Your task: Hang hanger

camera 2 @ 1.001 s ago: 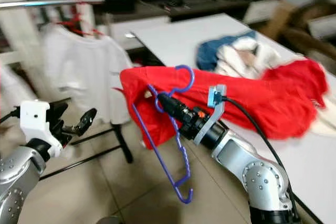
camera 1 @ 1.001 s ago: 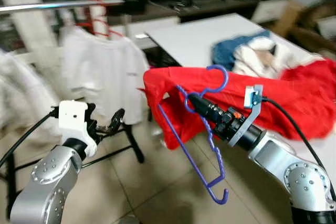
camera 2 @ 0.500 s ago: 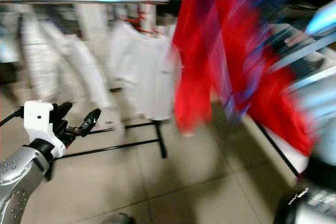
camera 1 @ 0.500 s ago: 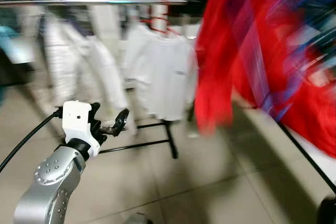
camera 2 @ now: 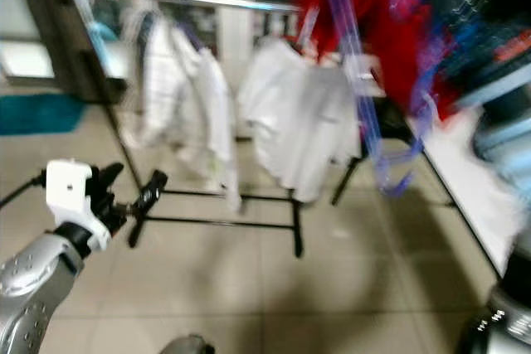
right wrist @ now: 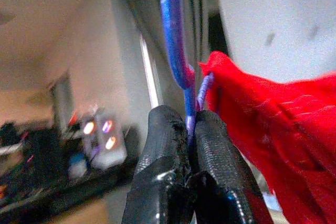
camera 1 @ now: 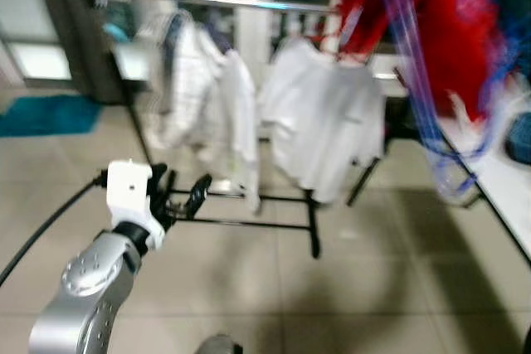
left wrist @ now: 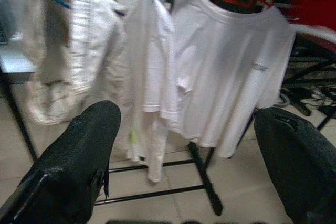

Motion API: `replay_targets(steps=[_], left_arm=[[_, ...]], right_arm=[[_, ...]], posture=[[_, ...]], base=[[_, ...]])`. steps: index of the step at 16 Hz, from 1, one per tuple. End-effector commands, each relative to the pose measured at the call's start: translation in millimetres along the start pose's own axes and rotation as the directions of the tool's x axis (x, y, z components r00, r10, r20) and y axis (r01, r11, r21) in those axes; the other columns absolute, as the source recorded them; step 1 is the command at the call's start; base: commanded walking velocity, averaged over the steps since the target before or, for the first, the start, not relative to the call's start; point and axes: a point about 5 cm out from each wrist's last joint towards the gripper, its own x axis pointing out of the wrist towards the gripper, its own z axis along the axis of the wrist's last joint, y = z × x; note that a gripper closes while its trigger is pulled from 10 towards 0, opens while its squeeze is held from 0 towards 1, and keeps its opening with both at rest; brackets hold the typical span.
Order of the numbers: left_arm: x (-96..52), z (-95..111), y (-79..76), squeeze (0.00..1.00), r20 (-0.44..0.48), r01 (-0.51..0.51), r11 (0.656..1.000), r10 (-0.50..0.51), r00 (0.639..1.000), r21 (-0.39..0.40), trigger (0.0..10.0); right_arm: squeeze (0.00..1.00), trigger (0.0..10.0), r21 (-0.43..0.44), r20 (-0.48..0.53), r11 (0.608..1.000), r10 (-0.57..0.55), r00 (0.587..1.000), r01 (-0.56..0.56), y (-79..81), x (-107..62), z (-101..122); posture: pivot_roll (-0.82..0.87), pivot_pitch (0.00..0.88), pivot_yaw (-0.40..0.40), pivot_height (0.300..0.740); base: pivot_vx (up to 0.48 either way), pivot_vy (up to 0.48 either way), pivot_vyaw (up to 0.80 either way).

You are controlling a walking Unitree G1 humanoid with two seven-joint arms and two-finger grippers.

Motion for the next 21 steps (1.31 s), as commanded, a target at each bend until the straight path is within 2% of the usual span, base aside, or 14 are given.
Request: replay_targets(steps=[1,5,7,10,11,13,14,15,16,17,18,19,20,21], left_arm=[[1.0,5.1,-1.5,1.00,0.018,0.010,1.000,-0.011,1.000,0.021,10.0],[0.3,5.0,-4.4,1.00,0.014,0.027,0.999,-0.027,1.000,0.030,10.0],[-0.1,4.5,-5.0,1.00,0.012,0.026,0.999,-0.026,1.000,0.032,10.0],[-0.7,4.1,-5.4,1.00,0.015,0.020,0.999,-0.020,1.000,0.035,10.0],[-0.6,4.3,-5.2,1.00,0.020,0.014,0.999,-0.015,1.000,0.038,10.0],[-0.9,3.6,-4.3,1.00,0.018,0.007,0.999,-0.008,1.000,0.053,10.0],[-0.8,4.1,-2.4,1.00,0.021,-0.007,0.998,0.005,1.000,0.065,10.0],[0.2,6.2,0.0,1.00,0.028,-0.018,0.997,0.016,0.999,0.075,10.0],[1.0,6.3,2.7,1.00,0.015,-0.042,0.997,0.041,0.999,0.071,10.0],[3.3,5.0,3.3,1.00,-0.006,-0.047,0.995,0.048,0.999,0.083,10.0],[4.7,3.3,4.1,0.99,-0.020,-0.054,0.993,0.056,0.998,0.101,10.0],[10.9,1.6,3.7,0.39,-0.030,-0.041,0.983,0.047,0.998,0.177,10.0],[15.2,2.4,3.0,0.41,-0.027,-0.043,0.982,0.049,0.998,0.183,10.0],[17.8,3.2,2.7,0.41,-0.023,-0.044,0.981,0.049,0.999,0.189,10.0]], right_arm=[[0.00,10.0,-0.012,-0.020,0.998,0.054,0.998,-0.054,7.8,1.3,-5.1],[0.00,10.0,0.083,0.014,0.996,0.037,0.999,-0.038,-0.3,-15.4,-13.8],[0.00,10.0,0.104,0.042,0.994,0.026,0.999,-0.030,-2.8,-18.3,-14.0],[0.00,10.0,0.151,0.125,0.986,0.056,0.991,-0.075,0.4,-18.2,-8.8],[0.00,10.0,0.162,0.125,0.983,0.071,0.990,-0.091,1.7,-17.7,-10.4],[0.00,10.0,0.178,0.060,0.981,0.065,0.996,-0.074,2.2,-18.3,-27.6],[0.00,10.0,0.162,-0.041,0.986,0.046,0.998,-0.038,1.6,-18.6,-46.4],[0.00,10.0,0.087,-0.173,0.996,0.016,0.985,-0.001,2.3,-16.3,-68.9],[0.00,10.0,0.039,-0.252,0.999,-0.019,0.967,0.029,4.5,-13.2,-89.0],[0.00,10.0,-0.004,-0.307,0.991,-0.128,0.943,0.133,-0.6,-10.9,-111.4],[0.00,10.0,-0.066,-0.357,0.980,-0.197,0.913,0.185,-3.4,-10.9,-126.2],[0.00,10.0,-0.163,-0.417,0.923,-0.386,0.823,0.350,-13.9,-18.6,-160.9],[0.00,10.0,-0.174,-0.400,0.877,-0.479,0.781,0.448,-19.2,-25.4,-173.1],[0.00,10.0,-0.168,-0.389,0.866,-0.497,0.776,0.471,-17.7,-26.0,-177.3]], posture=[[0.07,0.000,-0.071,0.740],[0.08,0.000,-0.070,0.740],[0.08,0.000,-0.072,0.740],[0.08,0.000,-0.078,0.740],[0.08,0.000,-0.078,0.740],[0.09,0.000,-0.082,0.740],[0.09,0.000,-0.084,0.740],[0.09,0.000,-0.083,0.740],[0.09,0.000,-0.083,0.740],[0.09,0.000,-0.086,0.740],[0.09,0.000,-0.086,0.740],[0.09,0.000,-0.092,0.740],[0.09,0.000,-0.096,0.740],[0.09,0.000,-0.097,0.740]], base=[[0.000,0.000,0.71],[0.000,0.000,0.71],[0.000,0.000,0.71],[0.000,0.000,0.71],[0.000,0.000,0.71],[0.000,0.000,0.71],[0.000,0.000,0.71],[0.000,0.000,0.70],[0.000,0.000,0.69],[0.000,0.000,0.00],[0.000,0.000,0.00],[0.000,0.000,0.00],[0.000,0.000,0.00],[0.000,-0.386,0.00]])
